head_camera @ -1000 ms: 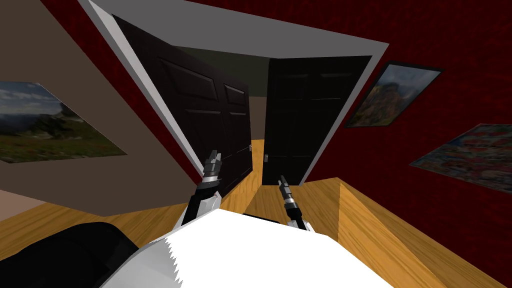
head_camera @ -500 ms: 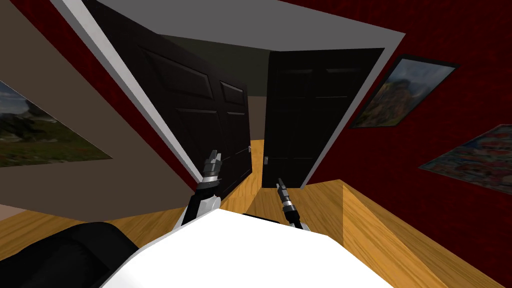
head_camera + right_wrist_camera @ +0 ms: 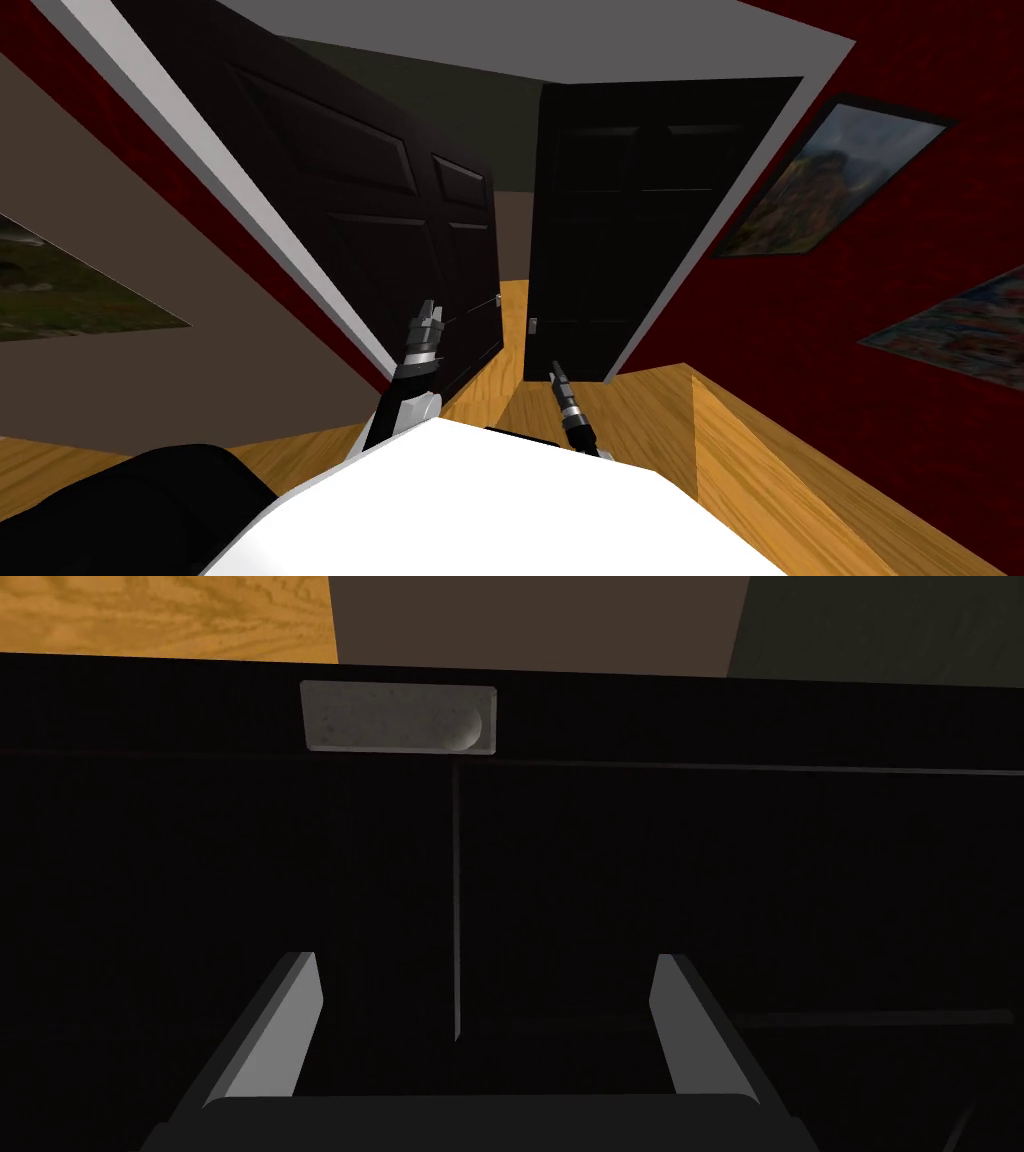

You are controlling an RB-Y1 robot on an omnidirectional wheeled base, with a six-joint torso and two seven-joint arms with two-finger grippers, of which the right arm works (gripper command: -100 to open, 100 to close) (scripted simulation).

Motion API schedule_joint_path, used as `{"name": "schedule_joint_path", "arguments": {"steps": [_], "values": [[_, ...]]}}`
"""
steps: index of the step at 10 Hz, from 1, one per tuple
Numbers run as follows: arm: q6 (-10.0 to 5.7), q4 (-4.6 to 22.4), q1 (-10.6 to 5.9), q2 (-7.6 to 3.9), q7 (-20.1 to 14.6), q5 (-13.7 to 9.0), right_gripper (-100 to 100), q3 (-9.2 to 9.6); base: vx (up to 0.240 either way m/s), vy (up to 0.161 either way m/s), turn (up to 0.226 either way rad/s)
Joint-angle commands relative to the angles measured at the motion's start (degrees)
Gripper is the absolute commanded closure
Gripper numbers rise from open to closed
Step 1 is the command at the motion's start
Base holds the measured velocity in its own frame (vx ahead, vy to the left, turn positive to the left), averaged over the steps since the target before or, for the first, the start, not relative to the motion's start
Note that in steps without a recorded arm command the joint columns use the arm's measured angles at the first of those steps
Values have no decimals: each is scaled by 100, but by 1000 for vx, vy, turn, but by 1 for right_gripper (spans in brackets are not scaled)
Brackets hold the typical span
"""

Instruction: Push the door open

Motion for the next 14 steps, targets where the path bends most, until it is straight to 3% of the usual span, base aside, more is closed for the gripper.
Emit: {"name": "schedule_joint_path", "arguments": {"steps": [1, 8, 14], "values": [[-35, 168, -40, 4, -19, 34, -100, 28, 154, -4, -2], [-59, 331, -131, -20, 79, 5, -100, -30, 173, 24, 17], [-100, 560, -279, 141, 224, -53, -100, -132, 194, 61, 29]]}}
